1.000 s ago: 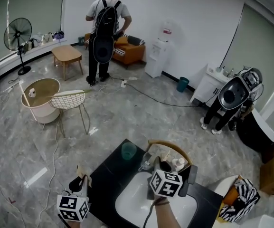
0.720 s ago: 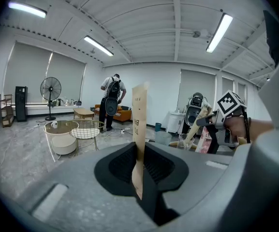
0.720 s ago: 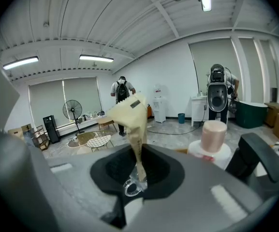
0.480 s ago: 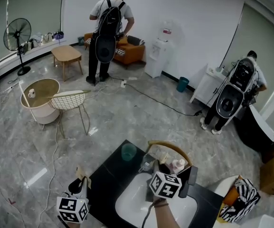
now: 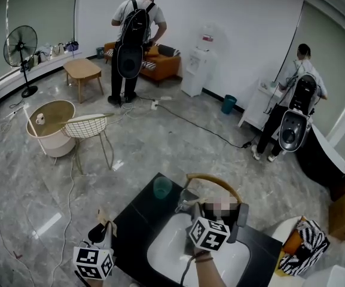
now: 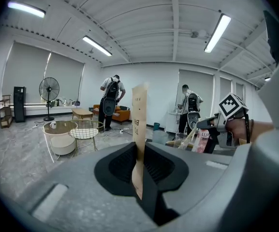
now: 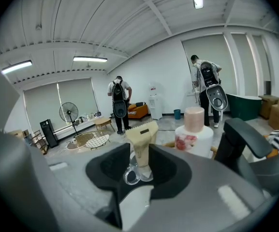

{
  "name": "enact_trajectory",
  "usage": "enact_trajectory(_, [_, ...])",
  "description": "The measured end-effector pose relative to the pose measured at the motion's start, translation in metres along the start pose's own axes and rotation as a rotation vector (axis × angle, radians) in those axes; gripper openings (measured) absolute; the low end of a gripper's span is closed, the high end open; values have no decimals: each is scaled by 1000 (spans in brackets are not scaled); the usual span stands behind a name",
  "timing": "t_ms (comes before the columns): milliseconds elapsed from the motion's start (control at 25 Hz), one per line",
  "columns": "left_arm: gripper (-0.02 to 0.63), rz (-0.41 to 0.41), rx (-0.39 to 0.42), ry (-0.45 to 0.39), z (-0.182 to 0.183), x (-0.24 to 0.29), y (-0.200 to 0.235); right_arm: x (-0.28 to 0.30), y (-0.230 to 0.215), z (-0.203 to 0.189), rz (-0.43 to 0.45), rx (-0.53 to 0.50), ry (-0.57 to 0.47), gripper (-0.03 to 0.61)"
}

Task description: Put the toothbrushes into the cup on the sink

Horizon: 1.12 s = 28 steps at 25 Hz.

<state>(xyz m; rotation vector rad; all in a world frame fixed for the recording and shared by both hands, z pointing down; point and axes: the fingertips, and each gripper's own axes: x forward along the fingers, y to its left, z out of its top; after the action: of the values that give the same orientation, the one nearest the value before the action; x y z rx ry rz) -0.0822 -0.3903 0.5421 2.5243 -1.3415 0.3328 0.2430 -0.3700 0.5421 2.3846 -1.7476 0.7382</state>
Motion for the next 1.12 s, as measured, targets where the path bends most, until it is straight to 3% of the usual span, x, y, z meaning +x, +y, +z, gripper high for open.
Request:
enact_trajectory(560, [49, -52, 25, -38, 13, -18, -23, -53, -2, -7, -19, -23, -8, 123])
enact_trajectory(1120, [51, -117, 51, -74, 28, -12, -55, -108, 4, -25, 4, -15, -10, 5])
